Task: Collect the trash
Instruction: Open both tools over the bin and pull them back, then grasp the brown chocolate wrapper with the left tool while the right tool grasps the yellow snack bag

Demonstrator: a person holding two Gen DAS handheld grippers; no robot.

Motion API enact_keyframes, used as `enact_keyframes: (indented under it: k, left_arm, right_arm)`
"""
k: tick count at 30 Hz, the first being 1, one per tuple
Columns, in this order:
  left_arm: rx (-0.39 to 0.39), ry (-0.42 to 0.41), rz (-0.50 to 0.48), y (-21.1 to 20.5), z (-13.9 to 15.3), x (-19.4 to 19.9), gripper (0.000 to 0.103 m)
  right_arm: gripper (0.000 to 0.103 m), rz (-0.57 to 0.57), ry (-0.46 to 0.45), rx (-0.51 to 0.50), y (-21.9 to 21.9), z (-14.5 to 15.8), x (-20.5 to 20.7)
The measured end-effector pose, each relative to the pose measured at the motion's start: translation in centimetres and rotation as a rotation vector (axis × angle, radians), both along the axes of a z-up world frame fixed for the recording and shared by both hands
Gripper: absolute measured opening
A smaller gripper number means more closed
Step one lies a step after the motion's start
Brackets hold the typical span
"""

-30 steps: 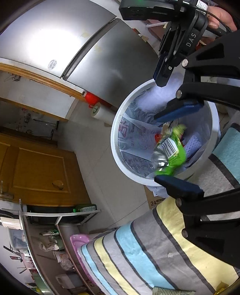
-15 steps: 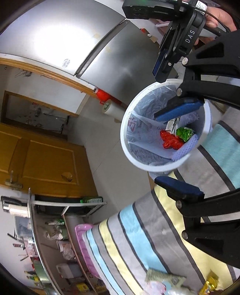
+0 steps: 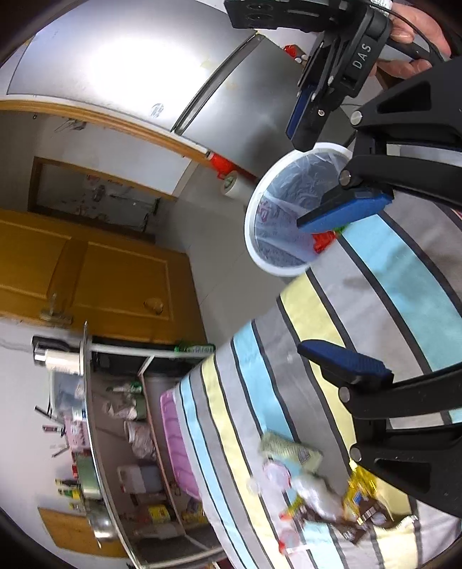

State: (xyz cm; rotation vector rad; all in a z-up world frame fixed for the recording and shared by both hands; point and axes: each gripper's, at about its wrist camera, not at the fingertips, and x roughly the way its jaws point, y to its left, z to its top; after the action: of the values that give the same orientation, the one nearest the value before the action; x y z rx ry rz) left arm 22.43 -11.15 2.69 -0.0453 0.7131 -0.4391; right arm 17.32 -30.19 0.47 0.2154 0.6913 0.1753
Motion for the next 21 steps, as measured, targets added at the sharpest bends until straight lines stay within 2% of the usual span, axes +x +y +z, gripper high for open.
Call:
enact_keyframes:
  k: [11, 21]
  left_arm:
    - [0.017, -0.034, 0.182, 7.5, -0.3, -3.0, 0.064]
    - [0.024, -0.004, 0.297, 13.5, -1.3, -4.4, 0.064]
  right_arm:
    - [0.032, 0.124, -0.009, -0.063, 5.8, 0.3, -0.5]
    - [0.033, 0.25, 0.0, -0.079, 10.9, -0.3, -0.1]
